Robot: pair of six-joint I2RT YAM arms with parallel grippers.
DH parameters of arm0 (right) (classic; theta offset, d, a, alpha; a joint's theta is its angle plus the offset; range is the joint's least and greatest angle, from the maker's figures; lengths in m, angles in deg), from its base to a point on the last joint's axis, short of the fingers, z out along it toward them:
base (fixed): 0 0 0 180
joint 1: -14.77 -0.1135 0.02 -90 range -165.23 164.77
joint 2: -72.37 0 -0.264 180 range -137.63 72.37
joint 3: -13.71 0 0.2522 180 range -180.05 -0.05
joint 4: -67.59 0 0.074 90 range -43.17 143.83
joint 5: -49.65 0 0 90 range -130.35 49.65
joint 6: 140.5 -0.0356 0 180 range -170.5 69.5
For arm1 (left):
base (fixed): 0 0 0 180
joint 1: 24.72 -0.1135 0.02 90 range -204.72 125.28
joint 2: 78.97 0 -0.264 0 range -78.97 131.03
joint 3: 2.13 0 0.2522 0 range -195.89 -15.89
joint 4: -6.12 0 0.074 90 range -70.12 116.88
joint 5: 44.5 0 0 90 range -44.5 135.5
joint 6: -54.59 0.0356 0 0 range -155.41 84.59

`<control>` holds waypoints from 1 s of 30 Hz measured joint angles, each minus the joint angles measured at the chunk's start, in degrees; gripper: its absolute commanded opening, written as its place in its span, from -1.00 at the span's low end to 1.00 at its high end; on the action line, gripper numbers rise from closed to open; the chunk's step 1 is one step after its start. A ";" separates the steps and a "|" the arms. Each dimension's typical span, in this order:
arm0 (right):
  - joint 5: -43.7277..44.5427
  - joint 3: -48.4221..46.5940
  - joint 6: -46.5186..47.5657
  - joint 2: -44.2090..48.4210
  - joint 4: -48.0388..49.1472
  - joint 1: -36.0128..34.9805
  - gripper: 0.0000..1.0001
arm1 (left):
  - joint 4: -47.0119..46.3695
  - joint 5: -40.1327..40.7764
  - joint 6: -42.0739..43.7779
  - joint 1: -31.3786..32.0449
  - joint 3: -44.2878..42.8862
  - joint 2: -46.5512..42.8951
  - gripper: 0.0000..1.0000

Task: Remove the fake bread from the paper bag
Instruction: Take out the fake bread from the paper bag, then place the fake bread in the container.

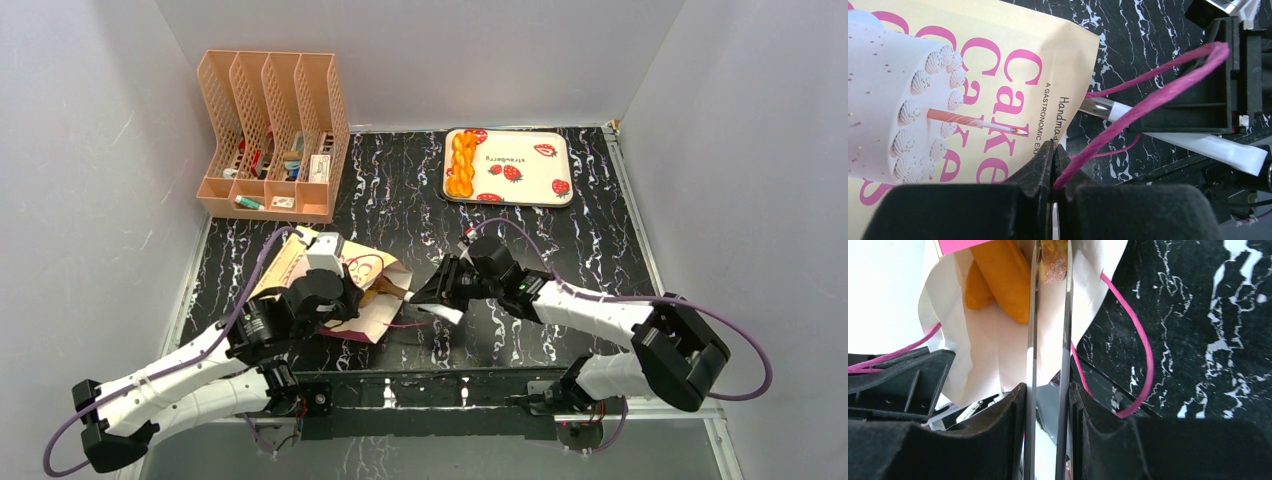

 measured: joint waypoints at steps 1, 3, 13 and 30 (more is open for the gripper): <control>-0.09 0.00 0.44 0.31 -0.90 0.26 -1.00 | -0.04 0.33 -0.22 0.02 -0.02 0.42 -1.00; -0.13 0.00 1.53 1.38 -2.86 0.81 -1.00 | 0.00 1.07 -0.87 0.07 -0.02 1.20 -1.00; -1.60 -0.90 6.32 9.38 -13.20 4.79 -1.00 | 1.99 6.86 -6.62 0.15 0.07 2.45 -1.00; 2.14 -8.22 11.56 20.06 -29.92 6.73 -1.00 | 7.23 11.65 -12.74 0.15 0.66 3.56 -1.00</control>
